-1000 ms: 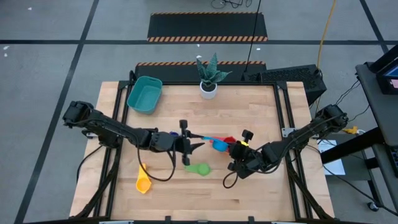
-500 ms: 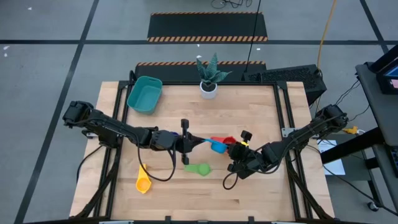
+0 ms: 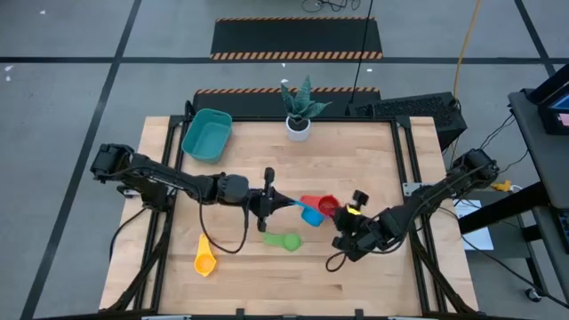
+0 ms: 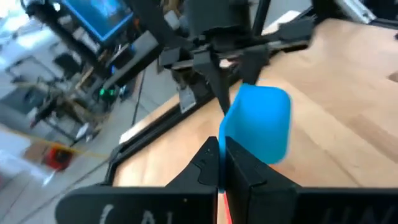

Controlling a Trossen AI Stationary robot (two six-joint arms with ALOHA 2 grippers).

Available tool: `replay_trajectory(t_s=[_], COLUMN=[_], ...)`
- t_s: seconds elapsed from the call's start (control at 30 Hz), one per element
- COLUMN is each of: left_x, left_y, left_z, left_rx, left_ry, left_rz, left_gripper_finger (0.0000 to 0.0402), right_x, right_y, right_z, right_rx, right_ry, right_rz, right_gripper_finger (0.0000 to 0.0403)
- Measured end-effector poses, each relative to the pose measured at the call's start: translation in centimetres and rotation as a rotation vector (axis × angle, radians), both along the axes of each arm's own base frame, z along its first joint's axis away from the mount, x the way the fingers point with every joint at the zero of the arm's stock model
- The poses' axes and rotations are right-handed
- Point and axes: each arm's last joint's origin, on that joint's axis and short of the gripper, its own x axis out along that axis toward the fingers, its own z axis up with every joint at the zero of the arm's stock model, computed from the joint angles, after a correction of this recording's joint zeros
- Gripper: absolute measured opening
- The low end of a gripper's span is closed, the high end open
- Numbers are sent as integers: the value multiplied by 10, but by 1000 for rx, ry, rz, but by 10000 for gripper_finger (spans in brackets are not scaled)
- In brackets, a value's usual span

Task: Nest measuring cups in basket
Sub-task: Stack the light blue measuring cup on top of the orange measuring cup

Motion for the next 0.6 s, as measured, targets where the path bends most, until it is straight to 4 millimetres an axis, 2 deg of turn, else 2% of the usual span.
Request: replay_trajectory(t_s=[0.1, 0.2, 0.3, 0.4, 0.6], left_x=[-6, -14, -17, -18, -1], left_y=[13, 28, 41, 48, 54], left_z=[-9, -12, -14, -14, -33], left_rx=[-23, -7, 70, 167, 384], left_ry=[-88, -198, -242, -257, -229], left_rz=[-94, -109, -110, -188, -220], left_gripper_finger=[5, 5, 5, 5, 5], right_x=[-11, -19, -30, -41, -62], right_y=[-1, 1, 2, -1, -8], right_z=[2, 5, 8, 13, 28], right_rx=[48, 68, 65, 49, 58], right_ry=[-10, -15, 6, 31, 21], right_rz=[-93, -118, -122, -130, -148], right_gripper_finger=[95, 97, 97, 95, 58])
